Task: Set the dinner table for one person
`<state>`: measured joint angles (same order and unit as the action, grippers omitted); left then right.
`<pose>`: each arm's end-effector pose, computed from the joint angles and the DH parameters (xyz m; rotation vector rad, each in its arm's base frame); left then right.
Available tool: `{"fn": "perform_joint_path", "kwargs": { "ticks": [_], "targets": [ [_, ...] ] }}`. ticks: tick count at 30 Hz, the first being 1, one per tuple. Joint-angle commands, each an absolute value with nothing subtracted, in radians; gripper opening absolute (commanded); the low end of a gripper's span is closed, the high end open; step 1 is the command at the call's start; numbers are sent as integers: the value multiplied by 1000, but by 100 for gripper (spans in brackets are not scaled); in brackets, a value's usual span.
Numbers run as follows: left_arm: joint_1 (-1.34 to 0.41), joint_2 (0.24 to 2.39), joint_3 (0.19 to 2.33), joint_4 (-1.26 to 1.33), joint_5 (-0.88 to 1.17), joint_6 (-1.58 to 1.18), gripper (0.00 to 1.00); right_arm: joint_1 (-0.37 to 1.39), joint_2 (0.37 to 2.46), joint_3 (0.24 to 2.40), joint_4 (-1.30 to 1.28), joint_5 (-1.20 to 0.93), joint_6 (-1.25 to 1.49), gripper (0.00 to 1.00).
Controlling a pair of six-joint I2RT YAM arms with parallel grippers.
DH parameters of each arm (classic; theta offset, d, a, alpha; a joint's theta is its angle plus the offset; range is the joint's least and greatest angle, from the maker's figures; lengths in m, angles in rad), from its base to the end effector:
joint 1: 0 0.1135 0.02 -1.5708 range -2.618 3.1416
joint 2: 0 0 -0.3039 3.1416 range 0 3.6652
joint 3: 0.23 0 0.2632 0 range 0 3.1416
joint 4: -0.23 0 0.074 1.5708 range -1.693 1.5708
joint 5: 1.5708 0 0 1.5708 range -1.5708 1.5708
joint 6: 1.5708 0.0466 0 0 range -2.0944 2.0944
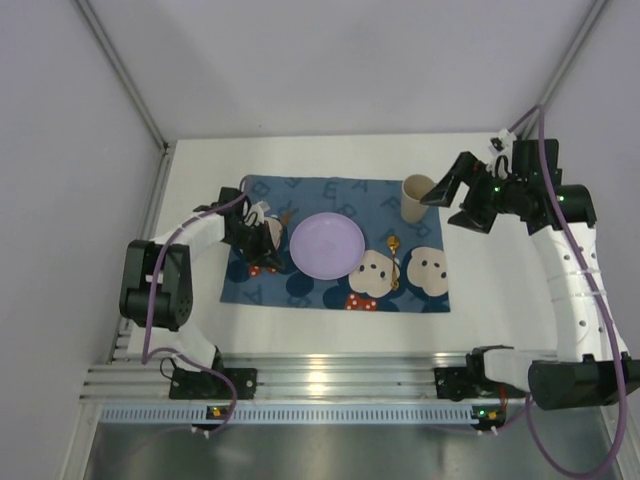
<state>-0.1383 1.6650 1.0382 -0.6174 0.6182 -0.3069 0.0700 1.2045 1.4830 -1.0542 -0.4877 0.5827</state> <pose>0.3204 -0.0719 0.2083 -0.0890 2.8059 -0.9751 0.2212 0.0374 0.4447 0.3650 2.3787 0.8863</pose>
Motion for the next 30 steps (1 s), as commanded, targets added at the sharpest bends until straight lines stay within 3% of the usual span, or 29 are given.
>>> {"fn": "perform_joint_path", "kwargs": {
  "ticks": [1, 9, 11, 15, 17, 24, 30],
  "targets": [
    [-130, 1695, 1065, -669, 562, -308, 0, 83, 1181, 1468, -1031, -479, 569, 94],
    [-130, 1698, 1045, -683, 471, -340, 2, 92, 1192, 1463, -1026, -476, 566, 94],
    [-132, 1698, 1046, -687, 454, -347, 9, 94, 1198, 1465, -1026, -474, 566, 94],
    [-130, 1683, 1045, -689, 417, -382, 38, 97, 1204, 1468, -1022, -474, 568, 94],
    [-130, 1674, 1049, -695, 402, -388, 42, 98, 1206, 1466, -1022, -472, 568, 94],
    [-130, 1619, 1159, -787, 318, -425, 46, 97, 1197, 1474, -1040, -437, 549, 94],
    [-132, 1539, 1420, -893, 115, -413, 47, 110, 1160, 1508, -1023, -393, 468, 97]
  ]
}}
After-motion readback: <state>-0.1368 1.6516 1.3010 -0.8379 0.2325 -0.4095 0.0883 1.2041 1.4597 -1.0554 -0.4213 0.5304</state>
